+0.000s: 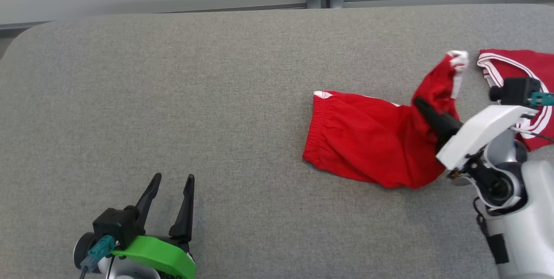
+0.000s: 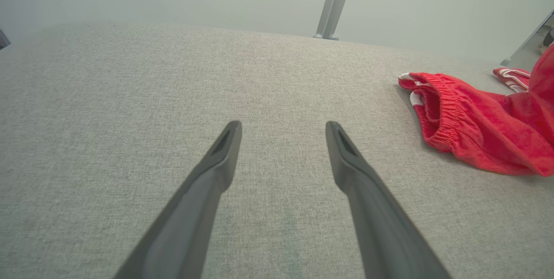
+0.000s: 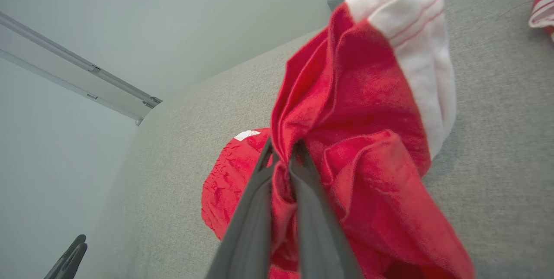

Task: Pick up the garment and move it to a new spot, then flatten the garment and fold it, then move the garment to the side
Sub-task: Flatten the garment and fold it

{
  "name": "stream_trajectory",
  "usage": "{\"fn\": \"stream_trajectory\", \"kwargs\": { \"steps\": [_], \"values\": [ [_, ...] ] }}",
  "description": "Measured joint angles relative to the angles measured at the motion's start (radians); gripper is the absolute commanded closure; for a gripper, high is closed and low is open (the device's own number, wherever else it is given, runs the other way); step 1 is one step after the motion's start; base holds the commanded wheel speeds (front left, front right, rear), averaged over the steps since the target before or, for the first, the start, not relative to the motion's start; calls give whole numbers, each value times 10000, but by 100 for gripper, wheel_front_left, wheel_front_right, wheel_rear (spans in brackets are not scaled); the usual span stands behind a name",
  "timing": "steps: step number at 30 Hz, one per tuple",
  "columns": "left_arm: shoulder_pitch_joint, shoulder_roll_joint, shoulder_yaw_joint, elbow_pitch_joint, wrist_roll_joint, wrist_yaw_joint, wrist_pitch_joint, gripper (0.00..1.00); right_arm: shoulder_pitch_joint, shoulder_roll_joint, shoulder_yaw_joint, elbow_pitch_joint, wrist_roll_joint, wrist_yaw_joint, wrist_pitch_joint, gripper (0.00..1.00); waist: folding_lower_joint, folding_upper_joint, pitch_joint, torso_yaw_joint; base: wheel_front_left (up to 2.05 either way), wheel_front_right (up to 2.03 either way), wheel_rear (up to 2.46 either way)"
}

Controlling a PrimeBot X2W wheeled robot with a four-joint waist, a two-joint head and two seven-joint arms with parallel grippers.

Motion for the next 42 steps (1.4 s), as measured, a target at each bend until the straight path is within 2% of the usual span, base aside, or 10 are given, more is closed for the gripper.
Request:
{"fn": "stream_trajectory", "kwargs": {
  "steps": [6, 10, 11, 12, 13, 19, 24, 31, 34, 42],
  "values": [
    [-313, -188, -203, 253, 81, -157, 13, 0, -437, 825, 1329, 922, -495, 0, 15, 100, 0, 0, 111, 185, 0, 0, 0],
    [-435, -360, -213, 487, 136, -190, -6, 0, -867, 1145, 1762, 1856, -696, -2, -401, 100, 0, 0, 67, 347, 0, 0, 0],
    [-458, -437, -205, 546, 142, -196, -25, 0, -998, 1197, 1843, 2065, -717, -2, -518, 81, 0, 0, 66, 389, 0, 0, 0],
    [-477, -506, -209, 602, 146, -230, -42, 0, -1113, 1235, 1954, 2220, -717, -2, -606, 51, 0, 0, 65, 434, 0, 0, 0],
    [-490, -560, -215, 648, 146, -265, -44, 0, -1216, 1273, 2109, 2341, -709, -2, -665, 0, 0, 0, 61, 481, 0, 0, 0],
    [-469, -736, -46, 884, 165, -357, -61, 0, -1453, 1369, 2836, 2454, -454, -2, -976, 0, 0, 0, -10, 586, 0, 0, 0],
    [-262, -740, 215, 874, 230, -355, -90, 0, -1212, 1302, 2671, 982, 56, 0, -1012, 0, 0, 0, -109, 480, 0, 0, 0],
    [-103, -754, 454, 514, 422, -359, -104, 0, 236, -69, 385, -313, -688, -2, 4, 0, 0, 0, 90, 130, 0, 0, 0],
    [-104, -780, 453, 466, 508, -416, -104, 0, 642, -69, -518, -305, -1039, -2, 265, 0, 1, 0, 309, 17, 0, 0, 0],
    [-319, -800, 495, 489, 600, -539, -104, 0, 809, 625, -1267, 355, -1039, -2, 247, 0, 0, 0, 799, -224, 0, 0, 0]
  ]
}}
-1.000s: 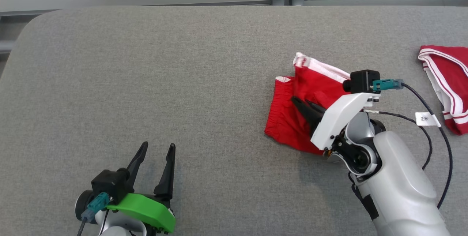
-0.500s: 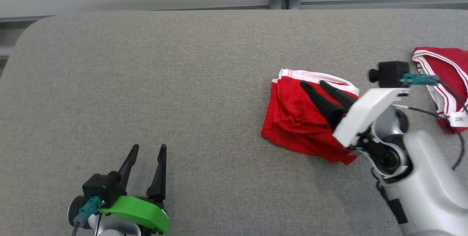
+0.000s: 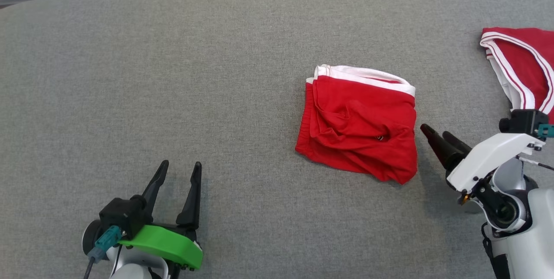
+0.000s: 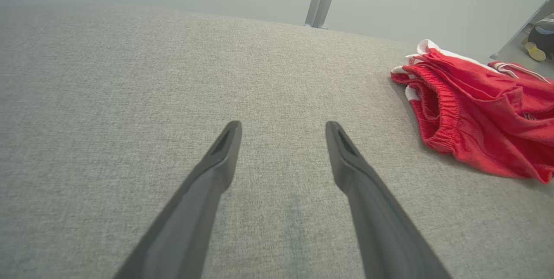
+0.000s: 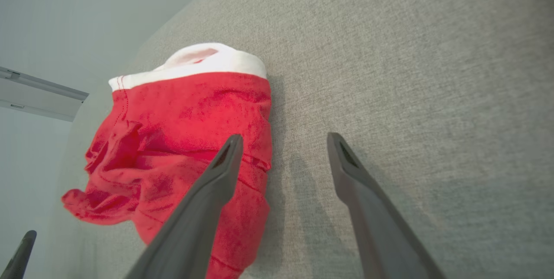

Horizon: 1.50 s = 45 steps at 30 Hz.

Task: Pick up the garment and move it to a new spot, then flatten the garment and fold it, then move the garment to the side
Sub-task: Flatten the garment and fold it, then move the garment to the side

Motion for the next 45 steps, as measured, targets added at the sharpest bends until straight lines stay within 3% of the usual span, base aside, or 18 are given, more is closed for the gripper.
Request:
{"fn": "stream_trajectory", "kwargs": {
  "steps": [7, 13, 14, 15, 16, 22, 32, 38, 45],
  "values": [
    [-158, -58, 12, 151, 90, -86, 0, 0, -192, 314, 270, 786, 913, 0, -238, 0, 0, 0, 144, 34, 0, 0, 0],
    [-207, -359, -27, 305, 171, -169, 0, 0, -221, 119, 738, 1285, 1398, 0, -548, 0, 0, 0, -29, 329, 0, 0, 0],
    [-213, -395, -15, 336, 182, -176, 0, 0, -221, 38, 834, 1329, 1484, 0, -608, 44, 0, 0, -68, 398, 0, 0, 0],
    [-215, -430, 19, 372, 196, -178, 0, 0, -221, -33, 938, 1337, 1549, 2, -715, 80, 0, 0, -109, 471, 0, 0, 0],
    [-214, -476, 67, 408, 207, -188, 0, 0, -222, -123, 1037, 1331, 1639, 2, -825, 100, 0, 0, -153, 550, 0, 0, 0],
    [-72, -838, 301, 529, 276, -353, -2, 0, -346, -932, 1607, 884, 2038, 0, -1294, 100, 0, 0, -438, 1002, 0, 0, 0],
    [276, -1517, 832, 644, 685, -631, -2, 0, -380, -2941, 2696, -1312, 2523, 2, -894, 100, 0, 0, -855, 1295, 0, 0, 0],
    [267, -1687, 1273, 589, 957, -940, -2, 0, -93, -4230, 2086, -1513, 2336, 2, 65, 100, 0, 0, -638, 1032, 0, 0, 0],
    [-153, -1973, 1676, 443, 1327, -1398, -2, 0, -237, -5519, 836, -938, 982, 2, 719, 100, 0, 0, -84, 577, 0, 0, 0]
  ]
}}
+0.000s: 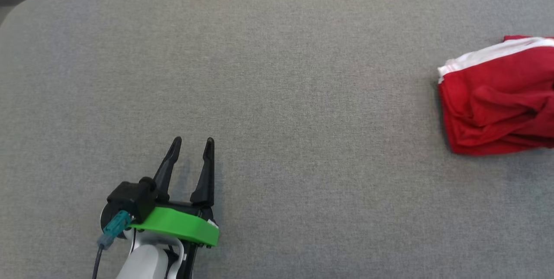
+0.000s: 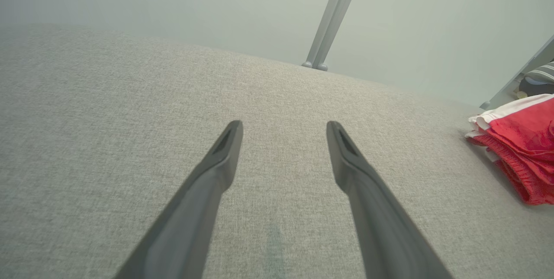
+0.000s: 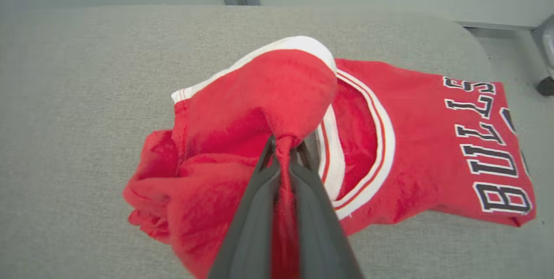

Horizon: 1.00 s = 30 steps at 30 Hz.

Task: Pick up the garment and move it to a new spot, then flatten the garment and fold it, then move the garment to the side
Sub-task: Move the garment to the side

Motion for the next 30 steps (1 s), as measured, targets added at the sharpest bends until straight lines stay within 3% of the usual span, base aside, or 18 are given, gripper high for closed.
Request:
{"fn": "stream_trajectory", "kwargs": {
  "steps": [5, 16, 22, 24, 25, 26, 30],
  "values": [
    [-566, -209, 167, -19, 334, -332, 0, 0, -1074, -500, -90, 222, -1567, 2, -107, 100, 0, 0, 637, -464, 0, 0, 0],
    [-1607, -387, -148, 123, 757, -717, 0, 0, -1656, -1469, -29, 1001, -3147, 4, -604, 100, 0, 0, 1913, -1051, 0, 0, 0],
    [-1829, -412, -397, 255, 905, -788, 0, 0, -1686, -1352, -585, 2023, -3931, 4, -1446, 97, 1, 0, 2341, -1022, 0, 0, 0],
    [-1827, -362, -418, 297, 953, -786, 0, 0, -1686, -1239, -721, 2380, -4322, 4, -1678, 65, 1, 0, 2344, -967, 0, 0, 0],
    [-1825, -332, -431, 307, 961, -786, 2, 0, -1686, -1158, -832, 2560, -4566, 4, -1816, 22, 0, 0, 2336, -951, 0, 0, 0],
    [-1820, -290, -439, 318, 980, -782, 2, 0, -1686, -1049, -980, 2786, -4836, 4, -1946, 0, 1, 0, 2322, -941, 0, 0, 0],
    [-1763, -230, -460, 291, 1003, -708, 59, 0, -1695, -328, -1185, 3367, -5637, 4, -2399, 0, 1, 0, 2202, -930, 0, 0, 0]
  ]
}}
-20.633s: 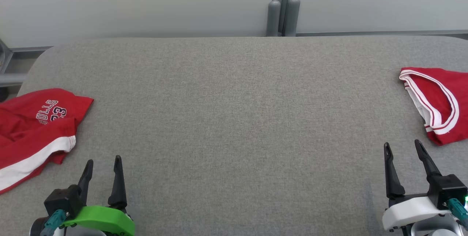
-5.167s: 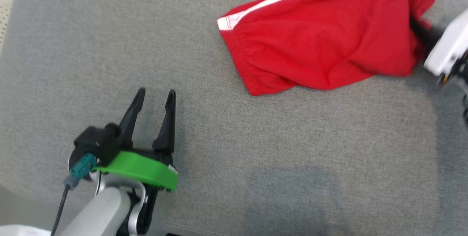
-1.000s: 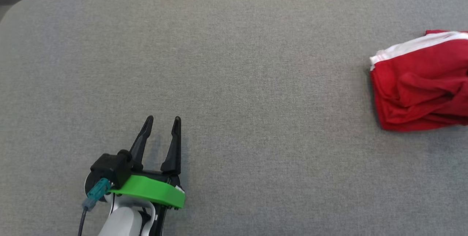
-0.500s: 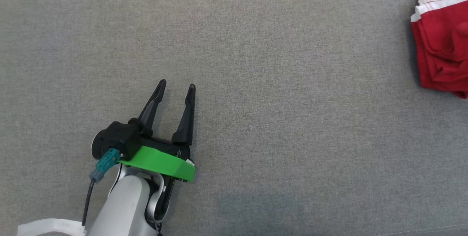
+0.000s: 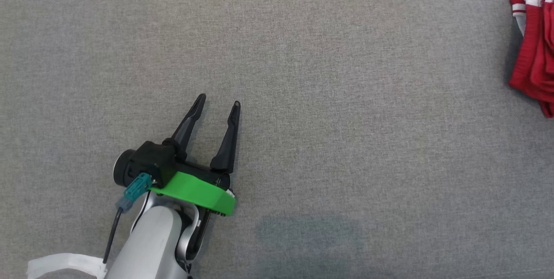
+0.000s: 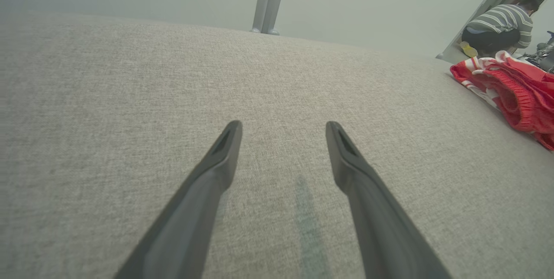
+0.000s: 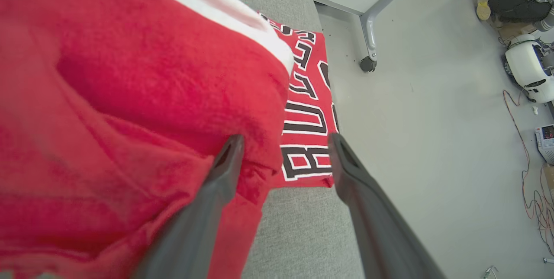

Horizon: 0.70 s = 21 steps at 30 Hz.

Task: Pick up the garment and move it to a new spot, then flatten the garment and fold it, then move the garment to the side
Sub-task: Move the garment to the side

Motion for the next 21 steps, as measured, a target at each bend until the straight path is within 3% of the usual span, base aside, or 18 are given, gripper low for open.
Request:
{"fn": "stream_trajectory", "kwargs": {
  "steps": [6, 12, 21],
  "values": [
    [310, 65, -29, -201, -2, 245, 96, 0, -6, 715, -40, 520, -1003, 0, -1058, 0, 0, 0, -404, -70, 0, 0, 0],
    [615, -15, -94, -228, -77, 351, 100, 0, 358, 924, 322, 610, -1139, 0, -1714, 0, 0, 0, -786, -100, 0, 0, 0],
    [1591, -190, -79, -8, -408, 631, 13, 0, 1955, 1277, 637, -215, -1104, 0, -2786, 0, 0, 0, -1836, -77, 0, 0, 0]
  ]
}}
